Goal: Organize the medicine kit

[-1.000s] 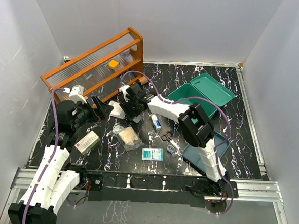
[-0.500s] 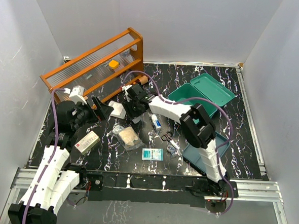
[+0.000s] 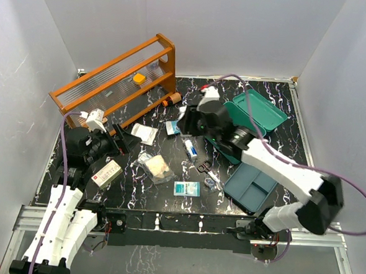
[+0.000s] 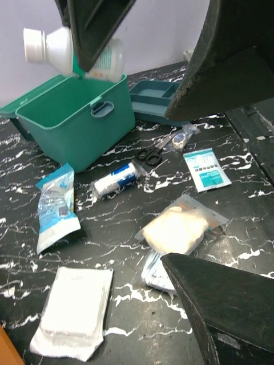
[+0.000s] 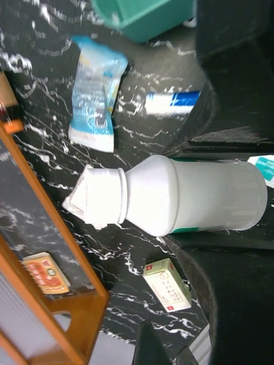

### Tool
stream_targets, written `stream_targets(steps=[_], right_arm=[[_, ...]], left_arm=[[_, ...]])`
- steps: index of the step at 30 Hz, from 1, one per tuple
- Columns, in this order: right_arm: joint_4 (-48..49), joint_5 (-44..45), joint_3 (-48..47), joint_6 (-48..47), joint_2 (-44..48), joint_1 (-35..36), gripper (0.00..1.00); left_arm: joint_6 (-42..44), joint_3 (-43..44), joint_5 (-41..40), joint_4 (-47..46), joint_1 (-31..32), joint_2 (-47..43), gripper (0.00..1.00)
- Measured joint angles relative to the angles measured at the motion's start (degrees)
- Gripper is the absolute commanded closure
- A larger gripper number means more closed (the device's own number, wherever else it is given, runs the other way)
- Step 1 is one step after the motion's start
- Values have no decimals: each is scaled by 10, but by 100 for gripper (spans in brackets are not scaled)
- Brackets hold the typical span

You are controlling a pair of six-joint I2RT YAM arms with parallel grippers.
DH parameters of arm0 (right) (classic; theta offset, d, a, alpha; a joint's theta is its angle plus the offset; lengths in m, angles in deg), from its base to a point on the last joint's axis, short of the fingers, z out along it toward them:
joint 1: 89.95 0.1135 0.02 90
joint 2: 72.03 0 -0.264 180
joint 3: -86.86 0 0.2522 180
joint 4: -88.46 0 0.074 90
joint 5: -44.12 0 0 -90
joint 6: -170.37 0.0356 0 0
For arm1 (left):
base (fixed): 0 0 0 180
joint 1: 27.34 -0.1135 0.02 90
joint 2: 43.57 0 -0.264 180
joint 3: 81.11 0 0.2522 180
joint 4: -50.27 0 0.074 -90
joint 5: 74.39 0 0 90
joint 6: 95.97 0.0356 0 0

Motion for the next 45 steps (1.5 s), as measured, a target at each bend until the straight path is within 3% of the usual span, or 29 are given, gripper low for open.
stream_targets(steps=[7,16,19,29,45], right_arm=[[-68,56,66,38,147,-52,58],[-114,98,140,145,204,-208,57],[-114,99,153,185,176,-248,60],[-54,111,154,294,53,-252,60],[35,46,122,355,-132,-258,60]], left_arm=[[-13,8,45,5,0,-10,1],[-35,4,66,-18,0,16,1],[-50,2,68,-36,0,35,1],[-82,-9,113,-144,0,103,1],[-62,-9,133,-201,5,164,1]])
